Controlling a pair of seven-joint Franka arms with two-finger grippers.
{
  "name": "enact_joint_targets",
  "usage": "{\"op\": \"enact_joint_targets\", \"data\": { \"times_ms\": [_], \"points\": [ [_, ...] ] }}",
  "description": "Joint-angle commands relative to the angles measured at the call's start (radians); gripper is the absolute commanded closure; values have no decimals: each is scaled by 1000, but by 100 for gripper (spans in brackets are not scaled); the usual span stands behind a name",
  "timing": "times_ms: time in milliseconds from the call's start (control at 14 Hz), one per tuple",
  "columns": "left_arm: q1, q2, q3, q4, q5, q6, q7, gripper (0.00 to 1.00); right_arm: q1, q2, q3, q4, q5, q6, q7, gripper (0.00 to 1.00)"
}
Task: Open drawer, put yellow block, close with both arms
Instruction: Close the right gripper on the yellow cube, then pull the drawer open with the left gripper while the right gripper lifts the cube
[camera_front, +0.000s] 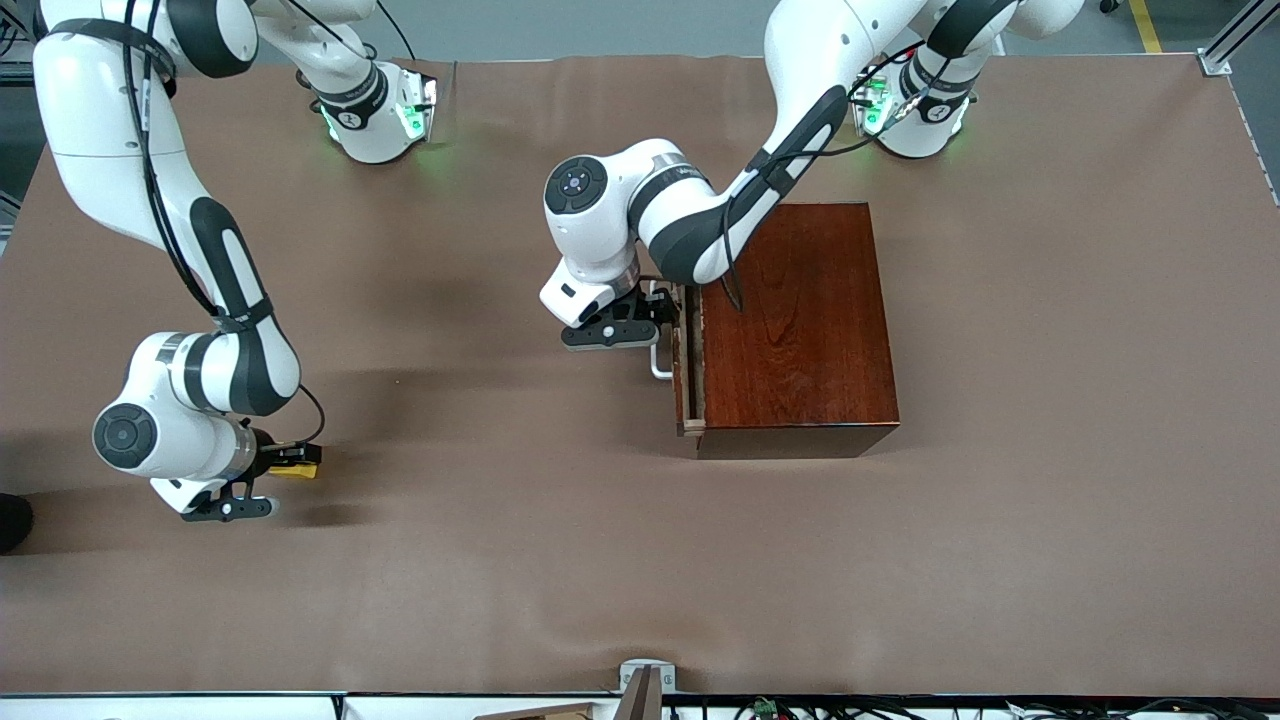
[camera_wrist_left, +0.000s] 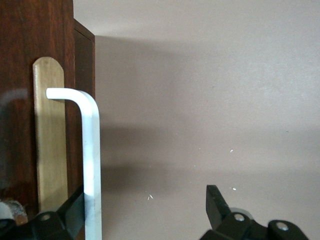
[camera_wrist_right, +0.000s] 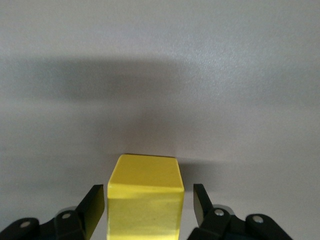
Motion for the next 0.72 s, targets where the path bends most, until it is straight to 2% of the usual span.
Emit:
{"op": "enact_joint_targets", "data": {
  "times_ms": [0, 215, 358, 644],
  "points": [
    [-7, 3, -2, 3, 4, 39, -24, 0, -16, 2, 12, 10, -3, 8, -5, 34],
    [-7, 1, -2, 3, -22, 64, -24, 0, -17, 2, 12, 8, -3, 2, -14, 76],
    [-9, 4, -2, 3, -22, 90, -26, 0, -17, 0, 12, 7, -5, -8, -15, 98],
    [-18, 11, 0, 1, -58, 147, -26, 0, -11, -8, 12, 11, -11, -6, -29, 100]
  ]
}}
